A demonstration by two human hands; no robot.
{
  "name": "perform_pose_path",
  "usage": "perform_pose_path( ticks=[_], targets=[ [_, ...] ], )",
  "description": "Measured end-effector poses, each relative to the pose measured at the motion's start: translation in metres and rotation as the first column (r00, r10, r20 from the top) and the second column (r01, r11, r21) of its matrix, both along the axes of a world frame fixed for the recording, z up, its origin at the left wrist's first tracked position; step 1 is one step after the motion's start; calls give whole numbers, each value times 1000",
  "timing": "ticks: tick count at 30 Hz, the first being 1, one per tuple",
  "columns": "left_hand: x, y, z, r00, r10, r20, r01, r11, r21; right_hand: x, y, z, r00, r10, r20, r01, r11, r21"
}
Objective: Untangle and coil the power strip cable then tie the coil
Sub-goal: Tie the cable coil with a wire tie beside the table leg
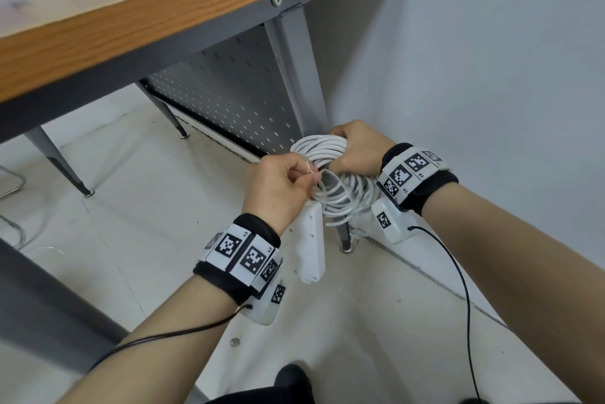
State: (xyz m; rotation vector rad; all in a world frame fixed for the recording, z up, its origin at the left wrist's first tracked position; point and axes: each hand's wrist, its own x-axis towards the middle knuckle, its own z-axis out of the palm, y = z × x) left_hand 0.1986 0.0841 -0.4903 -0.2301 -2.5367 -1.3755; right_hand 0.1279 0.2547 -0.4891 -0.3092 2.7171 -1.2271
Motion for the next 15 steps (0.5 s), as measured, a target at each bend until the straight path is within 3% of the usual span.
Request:
perform_pose_path(
  ticks=[3,10,13,15],
  targets=[
    [0,-1,3,995,-3,-103,-6,996,-84,1,2,1,1000,0,0,0,1000,5],
    [-2,-3,1,996,0,-85,-12,991,-133,4,2,3,1000,4,-6,-4,1000,10],
    [-3,-3,4,994,6,-112,-11,999,-41,4,2,3,1000,1,-4,-1,1000,7],
    [-5,-7,5,998,40,-54,-33,993,114,4,2,3,1000,5,-4,-5,1000,4]
  ],
)
